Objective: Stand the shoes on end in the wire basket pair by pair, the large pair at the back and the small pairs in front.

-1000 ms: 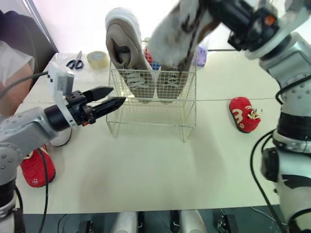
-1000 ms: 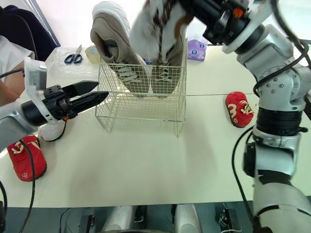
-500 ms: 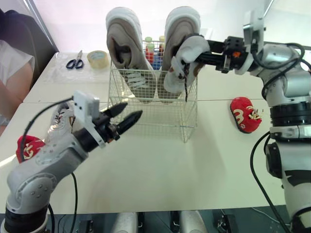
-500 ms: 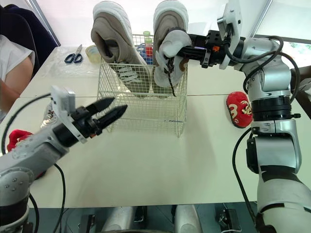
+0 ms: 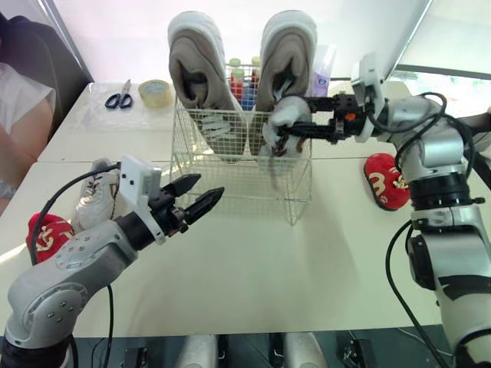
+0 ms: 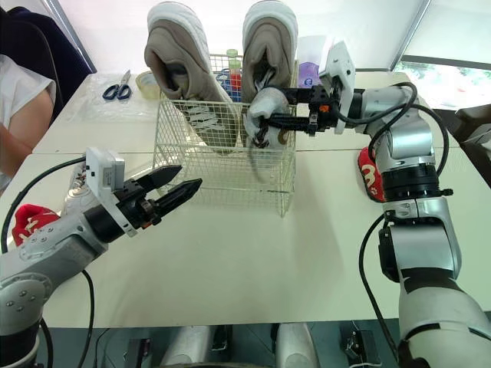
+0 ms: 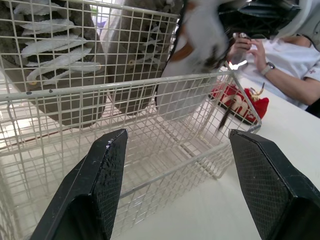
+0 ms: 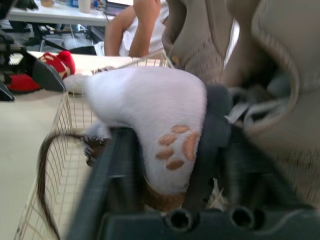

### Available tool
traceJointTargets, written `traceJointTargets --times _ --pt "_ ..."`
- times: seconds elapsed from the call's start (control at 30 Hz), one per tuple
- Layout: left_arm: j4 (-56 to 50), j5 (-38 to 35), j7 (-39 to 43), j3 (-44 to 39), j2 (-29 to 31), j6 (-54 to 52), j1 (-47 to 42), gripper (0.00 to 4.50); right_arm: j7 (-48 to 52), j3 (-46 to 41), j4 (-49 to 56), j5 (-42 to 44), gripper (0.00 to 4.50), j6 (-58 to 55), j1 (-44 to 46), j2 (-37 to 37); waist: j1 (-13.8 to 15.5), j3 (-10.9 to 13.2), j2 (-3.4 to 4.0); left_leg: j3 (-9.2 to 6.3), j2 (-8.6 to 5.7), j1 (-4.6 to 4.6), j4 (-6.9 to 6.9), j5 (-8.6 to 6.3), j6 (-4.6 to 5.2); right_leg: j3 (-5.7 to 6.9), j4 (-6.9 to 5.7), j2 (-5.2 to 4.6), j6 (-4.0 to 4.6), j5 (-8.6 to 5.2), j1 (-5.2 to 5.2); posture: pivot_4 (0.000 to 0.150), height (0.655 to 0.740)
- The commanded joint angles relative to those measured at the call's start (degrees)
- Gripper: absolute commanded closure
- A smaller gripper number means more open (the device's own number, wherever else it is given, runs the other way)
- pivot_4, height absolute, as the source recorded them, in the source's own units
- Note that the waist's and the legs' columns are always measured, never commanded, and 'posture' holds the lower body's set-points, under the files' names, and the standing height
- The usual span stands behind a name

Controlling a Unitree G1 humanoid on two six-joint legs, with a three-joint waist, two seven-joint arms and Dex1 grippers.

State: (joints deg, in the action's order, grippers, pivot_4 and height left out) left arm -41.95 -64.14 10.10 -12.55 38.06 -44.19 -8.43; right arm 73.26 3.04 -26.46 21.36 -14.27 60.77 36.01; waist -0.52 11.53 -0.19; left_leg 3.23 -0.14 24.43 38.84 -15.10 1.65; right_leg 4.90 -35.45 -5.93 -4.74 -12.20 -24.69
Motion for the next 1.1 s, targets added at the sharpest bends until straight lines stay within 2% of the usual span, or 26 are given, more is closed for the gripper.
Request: traceJointTargets --times 0.03,0.23,0.33,0.43,0.47,0.5,0.53,0.63,0.73,0.87,1.03,1.1 --pt "0.0 0.1 1.4 -2.5 1.1 1.3 -0.5 1.19 -1.1 -2.7 4.7 0.7 0.04 -1.3 -0.1 1.5 0.0 0.0 0.00 0.00 0.00 0.00 0.00 0.00 0.00 0.00 0.00 0.00 0.00 0.00 0.00 0.150 0.7400" --pt "1.6 -0.2 3.4 -4.6 2.5 1.1 0.0 1.19 -2.4 -5.6 11.9 3.0 0.04 -7.4 -2.6 4.3 0.1 0.0 0.00 -0.01 0.00 0.00 0.00 0.00 0.00 0.04 0.00 0.00 0.00 0.00 0.00 0.150 0.7400" --pt "2.5 -0.9 4.3 -7.5 4.6 0.3 0.9 1.19 -3.7 -9.2 18.4 7.8 0.04 -15.2 -4.8 7.0 0.1 0.0 0.00 -0.02 0.00 0.00 0.00 -0.01 0.00 0.03 0.01 -0.01 0.00 0.00 0.00 0.150 0.7400" --pt "4.4 -4.9 5.3 -11.1 6.4 -0.7 1.4 1.19 -6.4 -14.1 22.5 13.3 0.04 -20.8 -5.3 8.0 0.1 0.0 0.00 -0.03 0.02 0.00 -0.01 -0.02 0.00 0.02 0.01 -0.13 0.09 -0.05 -0.01 0.150 0.7400" --pt "5.7 -6.8 5.2 -12.9 7.1 -1.0 1.1 0.66 -8.1 -16.0 22.4 13.8 0.00 -20.8 -4.9 8.2 0.1 0.0 0.00 -0.03 0.02 -0.01 -0.01 -0.02 0.00 0.03 0.01 -0.16 0.12 -0.06 -0.01 0.150 0.7400" --pt "7.2 -8.0 4.6 -14.6 7.9 -1.1 0.3 0.35 -9.8 -17.8 21.7 14.5 0.00 -20.9 -4.0 8.2 0.0 0.0 0.00 -0.05 0.03 -0.01 -0.01 -0.03 -0.01 0.04 0.01 -0.17 0.14 -0.07 -0.01 0.150 0.7400" --pt "9.1 -6.4 4.0 -16.3 9.5 -1.1 -0.5 0.07 -10.9 -19.7 21.3 16.1 0.00 -21.8 -2.9 8.4 0.0 0.0 0.00 -0.06 0.03 -0.01 0.00 -0.03 -0.02 0.04 0.01 -0.18 0.15 -0.08 -0.01 0.150 0.7400" --pt "18.0 3.8 -0.2 -20.1 15.5 -0.5 -3.9 0.07 -13.0 -22.5 21.9 21.3 0.00 -25.5 0.8 8.2 0.0 0.0 0.05 -0.04 0.02 0.01 -0.01 -0.02 -0.03 0.05 0.00 -0.15 0.17 -0.07 -0.06 0.150 0.7400" --pt "26.9 9.0 -2.1 -22.4 20.1 -2.0 -6.4 0.07 -11.6 -20.5 27.9 27.3 0.00 -32.3 1.5 8.2 -0.3 0.0 0.05 0.00 0.07 -0.01 -0.11 -0.01 -0.02 0.07 0.01 0.04 0.12 -0.04 -0.11 0.150 0.7400" --pt "38.1 16.6 4.1 -15.4 31.9 -11.3 -4.6 0.07 -9.2 -12.7 41.6 33.4 0.00 -39.7 -3.7 7.9 -0.3 0.0 -0.02 0.13 0.05 -0.03 -0.42 0.00 -0.03 0.06 0.01 0.02 -0.04 0.04 -0.25 0.150 0.7400" --pt "46.8 21.7 7.6 -5.3 33.5 -16.4 -13.9 0.07 -4.1 -0.7 48.8 22.4 0.00 -32.6 -12.4 12.9 1.2 0.0 -0.11 0.19 0.00 0.00 -0.58 0.04 -0.09 0.04 0.08 -0.02 -0.06 0.03 -0.35 0.150 0.7400" --pt "50.1 24.9 9.0 -1.4 32.7 -16.2 -18.0 0.07 -3.1 0.4 49.2 22.5 0.00 -31.9 -13.7 12.8 1.3 0.0 -0.16 0.22 -0.02 0.01 -0.56 0.04 -0.11 0.04 0.14 -0.02 -0.06 0.04 -0.34 0.150 0.7400"
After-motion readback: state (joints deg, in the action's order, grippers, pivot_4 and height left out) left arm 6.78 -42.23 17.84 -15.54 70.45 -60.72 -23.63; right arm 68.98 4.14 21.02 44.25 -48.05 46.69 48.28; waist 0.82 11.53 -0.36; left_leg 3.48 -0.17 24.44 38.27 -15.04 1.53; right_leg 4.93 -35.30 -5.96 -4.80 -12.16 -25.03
